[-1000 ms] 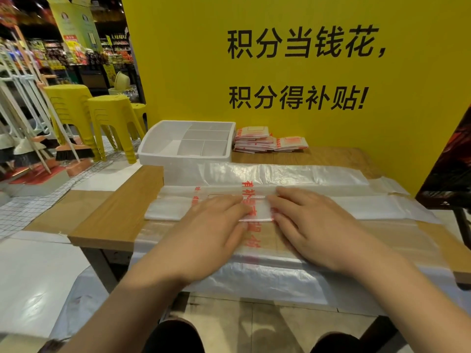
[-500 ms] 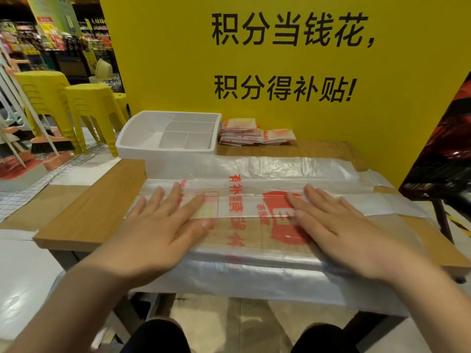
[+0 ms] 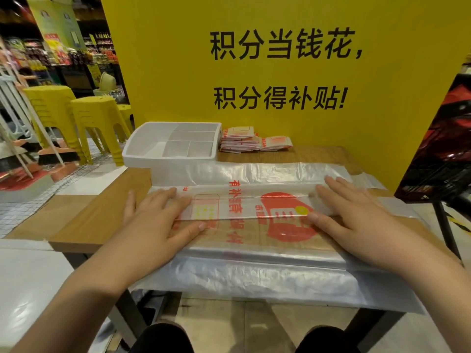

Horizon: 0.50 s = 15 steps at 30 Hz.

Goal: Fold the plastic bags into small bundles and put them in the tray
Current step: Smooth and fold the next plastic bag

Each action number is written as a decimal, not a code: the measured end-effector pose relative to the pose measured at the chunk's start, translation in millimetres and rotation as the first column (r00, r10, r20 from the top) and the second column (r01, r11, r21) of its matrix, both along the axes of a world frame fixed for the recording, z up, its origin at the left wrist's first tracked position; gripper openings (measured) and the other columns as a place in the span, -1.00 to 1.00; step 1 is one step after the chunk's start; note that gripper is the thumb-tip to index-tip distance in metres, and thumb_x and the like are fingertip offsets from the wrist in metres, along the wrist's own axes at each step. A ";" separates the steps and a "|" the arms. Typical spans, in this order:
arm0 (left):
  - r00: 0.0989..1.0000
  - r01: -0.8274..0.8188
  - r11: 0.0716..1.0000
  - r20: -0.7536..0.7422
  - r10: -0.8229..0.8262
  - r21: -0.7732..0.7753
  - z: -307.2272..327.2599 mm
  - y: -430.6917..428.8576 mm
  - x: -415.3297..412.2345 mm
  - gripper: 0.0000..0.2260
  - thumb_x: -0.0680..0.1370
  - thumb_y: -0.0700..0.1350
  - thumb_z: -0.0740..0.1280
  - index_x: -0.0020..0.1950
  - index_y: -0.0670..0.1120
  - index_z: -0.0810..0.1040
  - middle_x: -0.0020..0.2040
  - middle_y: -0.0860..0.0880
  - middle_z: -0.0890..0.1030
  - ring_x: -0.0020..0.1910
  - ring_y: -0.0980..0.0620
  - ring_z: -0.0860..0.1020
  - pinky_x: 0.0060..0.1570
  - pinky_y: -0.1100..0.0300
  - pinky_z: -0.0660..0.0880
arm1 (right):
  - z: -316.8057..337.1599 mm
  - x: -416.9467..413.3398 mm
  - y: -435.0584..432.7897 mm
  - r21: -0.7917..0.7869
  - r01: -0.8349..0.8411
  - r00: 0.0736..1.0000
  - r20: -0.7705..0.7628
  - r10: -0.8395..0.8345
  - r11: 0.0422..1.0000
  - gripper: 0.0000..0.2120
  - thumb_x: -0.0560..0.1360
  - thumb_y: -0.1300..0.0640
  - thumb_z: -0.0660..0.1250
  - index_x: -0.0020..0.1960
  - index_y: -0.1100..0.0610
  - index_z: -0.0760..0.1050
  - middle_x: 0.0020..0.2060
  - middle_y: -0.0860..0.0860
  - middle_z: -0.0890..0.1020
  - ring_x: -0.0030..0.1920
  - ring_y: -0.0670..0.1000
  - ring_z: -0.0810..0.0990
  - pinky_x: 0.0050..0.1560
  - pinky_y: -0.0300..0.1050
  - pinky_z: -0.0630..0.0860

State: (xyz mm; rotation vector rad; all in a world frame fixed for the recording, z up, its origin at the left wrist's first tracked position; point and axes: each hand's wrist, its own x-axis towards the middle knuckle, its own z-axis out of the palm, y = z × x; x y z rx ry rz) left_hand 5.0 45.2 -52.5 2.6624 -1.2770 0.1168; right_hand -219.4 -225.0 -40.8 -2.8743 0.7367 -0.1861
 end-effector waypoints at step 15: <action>0.998 0.031 0.986 -0.048 -0.039 -0.161 -6.8 -27.6 -1.0 -0.47 0.58 0.35 0.03 0.47 0.18 0.36 0.46 0.17 0.37 0.48 0.11 0.23 0.53 -0.08 -0.02 | -10.0 39.3 0.2 0.137 -0.242 0.969 0.088 0.232 0.960 -0.41 0.54 -0.38 0.01 0.54 -0.28 0.19 0.55 -0.30 0.13 0.54 -0.22 0.09 0.57 -0.09 0.06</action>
